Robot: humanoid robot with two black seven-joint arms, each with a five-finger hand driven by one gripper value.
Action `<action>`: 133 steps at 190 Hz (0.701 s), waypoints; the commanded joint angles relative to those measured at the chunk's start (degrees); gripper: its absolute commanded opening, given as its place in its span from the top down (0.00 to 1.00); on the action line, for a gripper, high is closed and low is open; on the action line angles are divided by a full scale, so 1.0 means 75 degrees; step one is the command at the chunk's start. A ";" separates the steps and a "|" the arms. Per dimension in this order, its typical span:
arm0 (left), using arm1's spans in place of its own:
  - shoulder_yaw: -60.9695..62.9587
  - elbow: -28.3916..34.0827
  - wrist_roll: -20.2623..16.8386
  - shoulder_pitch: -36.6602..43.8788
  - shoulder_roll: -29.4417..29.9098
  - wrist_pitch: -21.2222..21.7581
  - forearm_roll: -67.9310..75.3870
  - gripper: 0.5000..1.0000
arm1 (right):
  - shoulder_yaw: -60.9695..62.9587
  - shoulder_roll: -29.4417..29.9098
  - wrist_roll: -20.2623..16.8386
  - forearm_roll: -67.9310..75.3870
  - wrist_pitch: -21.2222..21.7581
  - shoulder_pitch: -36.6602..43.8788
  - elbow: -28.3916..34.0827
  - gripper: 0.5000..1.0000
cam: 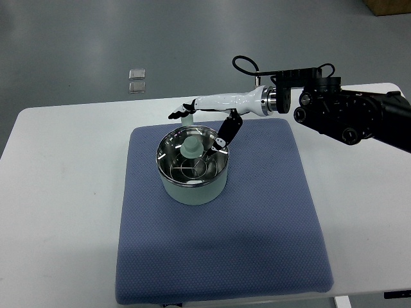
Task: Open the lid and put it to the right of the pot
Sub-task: 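Move the right hand over the pot toward the glass lid's knob, then lower the right hand and close its fingers around the green lid knob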
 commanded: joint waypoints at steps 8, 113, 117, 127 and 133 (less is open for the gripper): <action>0.0003 -0.0012 -0.0001 -0.0001 0.0000 -0.0012 0.0000 0.00 | -0.0673 0.0125 0.0364 -0.0380 0.0017 0.0646 0.0040 0.13; 0.0014 -0.0047 0.0011 -0.0012 0.0000 -0.0012 0.0000 0.00 | -0.2443 0.0735 0.0704 -0.0778 0.0006 0.1713 -0.0464 0.18; 0.0014 -0.0047 0.0011 -0.0001 0.0000 -0.0012 0.0000 0.00 | -0.2431 0.0735 0.0704 -0.0767 -0.0006 0.1689 -0.0487 0.20; 0.0014 -0.0059 0.0011 -0.0001 0.0000 -0.0012 0.0000 0.00 | -0.2431 0.0735 0.0704 -0.0767 -0.0006 0.1689 -0.0546 0.26; 0.0014 -0.0059 0.0000 -0.0001 0.0000 -0.0012 0.0000 0.00 | -0.2431 0.0735 0.0704 -0.0767 -0.0006 0.1689 -0.0569 0.28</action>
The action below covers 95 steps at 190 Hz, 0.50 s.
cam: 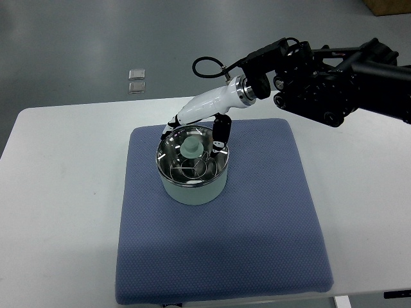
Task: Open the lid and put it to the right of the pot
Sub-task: 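Lower the right hand and close its fingers around the green lid knob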
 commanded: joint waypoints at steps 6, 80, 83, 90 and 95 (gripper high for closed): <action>0.0006 -0.0011 0.0000 0.0000 0.0000 -0.0002 0.0000 0.00 | 0.0007 0.0003 -0.0003 0.0005 -0.0010 -0.0025 -0.0151 0.32; -0.0006 -0.0011 0.0000 0.0000 0.0000 -0.0014 0.0000 0.00 | 0.0042 0.0226 0.0009 0.0040 -0.0115 -0.0049 -0.0186 0.42; -0.0006 -0.0023 -0.0012 0.0000 0.0000 -0.0002 0.0000 0.00 | 0.0042 0.0226 0.0009 0.0040 -0.0127 -0.0049 -0.0186 0.44; 0.0006 -0.0023 0.0000 0.0000 0.0000 -0.0014 0.0000 0.00 | 0.0042 0.0226 0.0009 0.0040 -0.0139 -0.0049 -0.0186 0.48; -0.0006 -0.0011 0.0000 -0.0012 0.0000 -0.0002 0.0000 0.00 | 0.0042 0.0226 0.0009 0.0040 -0.0139 -0.0049 -0.0186 0.48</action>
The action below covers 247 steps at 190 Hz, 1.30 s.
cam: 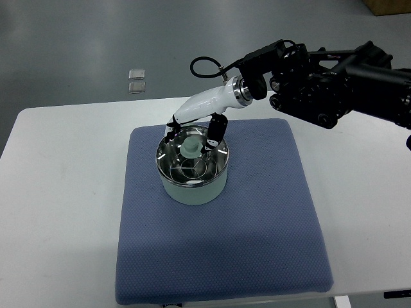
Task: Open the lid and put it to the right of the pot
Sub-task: 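Lower the right hand and close its fingers around the green lid knob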
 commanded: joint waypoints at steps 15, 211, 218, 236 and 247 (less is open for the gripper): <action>-0.0001 -0.0006 -0.0008 0.0001 0.0000 0.0011 0.0000 0.00 | 0.0005 0.0003 0.0015 0.0003 -0.0053 0.0000 0.0003 0.53; 0.0046 0.0017 0.0050 0.0001 0.0000 0.0011 0.0000 0.00 | 0.0029 -0.0079 0.0086 -0.0021 -0.0369 -0.0352 0.0003 0.91; 0.0046 0.0017 0.0050 0.0001 0.0000 0.0011 0.0000 0.00 | 0.0029 -0.0091 0.0086 -0.0009 -0.0369 -0.0363 0.0003 0.96; 0.0046 0.0017 0.0050 0.0001 0.0000 0.0011 0.0000 0.00 | 0.0040 -0.0103 0.0086 -0.0009 -0.0369 -0.0375 0.0003 1.00; 0.0046 0.0029 0.0050 0.0001 0.0000 0.0011 0.0000 0.00 | 0.0064 -0.0114 0.0086 -0.0009 -0.0369 -0.0375 0.0003 1.00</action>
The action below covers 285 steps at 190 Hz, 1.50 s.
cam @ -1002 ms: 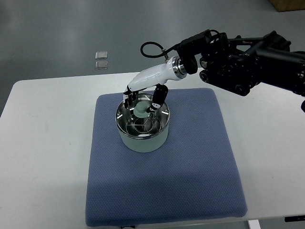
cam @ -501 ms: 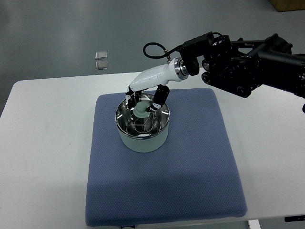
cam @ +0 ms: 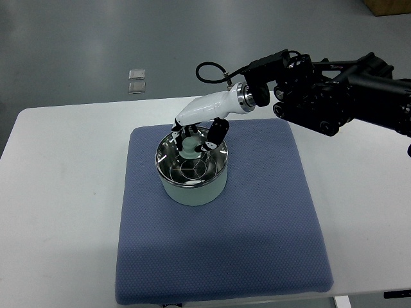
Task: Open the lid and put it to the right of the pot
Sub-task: 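Lower the right hand and close its fingers around the green lid knob, then lift the glass lid up off the pot with the right hand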
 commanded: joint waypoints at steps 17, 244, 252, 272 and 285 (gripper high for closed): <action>0.0000 0.0009 -0.0002 0.0000 0.0000 0.0000 0.0000 0.00 | 0.0072 -0.0038 0.0010 0.0051 -0.0034 -0.0044 0.0000 1.00; 0.0058 0.0020 0.0010 0.0000 0.0000 0.0000 0.0000 0.00 | 0.0623 -0.0378 0.0024 0.0156 -0.0128 -0.0220 0.0082 1.00; 0.0058 0.0020 -0.0002 0.0000 0.0000 0.0000 0.0000 0.00 | 0.0623 -0.0402 0.0024 0.0156 -0.0128 -0.0220 0.0094 1.00; 0.0058 0.0020 -0.0002 0.0000 0.0000 0.0000 0.0000 0.00 | 0.0623 -0.0448 0.0024 0.0156 -0.0128 -0.0197 0.0152 1.00; 0.0058 0.0020 0.0010 -0.0011 0.0000 0.0000 0.0012 0.00 | 0.0611 -0.0530 0.0024 0.0156 -0.0116 -0.0173 0.0258 1.00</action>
